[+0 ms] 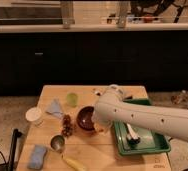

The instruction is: Place apple in plastic cup

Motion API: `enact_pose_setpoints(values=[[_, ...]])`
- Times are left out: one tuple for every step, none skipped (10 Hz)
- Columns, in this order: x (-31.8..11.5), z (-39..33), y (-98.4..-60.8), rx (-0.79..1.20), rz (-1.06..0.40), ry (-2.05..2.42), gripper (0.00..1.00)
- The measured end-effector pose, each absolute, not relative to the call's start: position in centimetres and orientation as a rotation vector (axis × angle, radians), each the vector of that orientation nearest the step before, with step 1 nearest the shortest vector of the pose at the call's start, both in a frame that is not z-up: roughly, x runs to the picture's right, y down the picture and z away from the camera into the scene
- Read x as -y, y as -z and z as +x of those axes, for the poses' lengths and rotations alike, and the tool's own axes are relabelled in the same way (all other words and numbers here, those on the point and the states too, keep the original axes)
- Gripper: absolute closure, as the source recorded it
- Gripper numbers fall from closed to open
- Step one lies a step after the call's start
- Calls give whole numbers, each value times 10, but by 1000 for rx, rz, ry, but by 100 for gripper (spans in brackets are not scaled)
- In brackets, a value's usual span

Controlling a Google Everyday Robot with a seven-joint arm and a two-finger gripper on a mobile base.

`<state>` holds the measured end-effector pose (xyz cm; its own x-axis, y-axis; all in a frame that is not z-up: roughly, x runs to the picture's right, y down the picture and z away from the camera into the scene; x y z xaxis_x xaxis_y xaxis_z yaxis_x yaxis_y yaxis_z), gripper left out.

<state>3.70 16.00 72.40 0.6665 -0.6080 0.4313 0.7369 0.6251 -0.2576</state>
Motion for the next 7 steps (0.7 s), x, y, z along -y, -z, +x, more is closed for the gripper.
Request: enact_pose_setpoints(values=[[-151, 34, -724, 316, -428, 790, 100], [-143, 33, -724, 312, -421, 791, 100], [-137, 34, -726, 305, -420, 792, 100], [-130, 32, -727, 304, -416, 795, 100], [-124, 29, -730, 303, -412, 799, 100], [-118, 28, -732, 298, -415, 803, 100], [-111, 26, -734, 295, -413, 805, 100]])
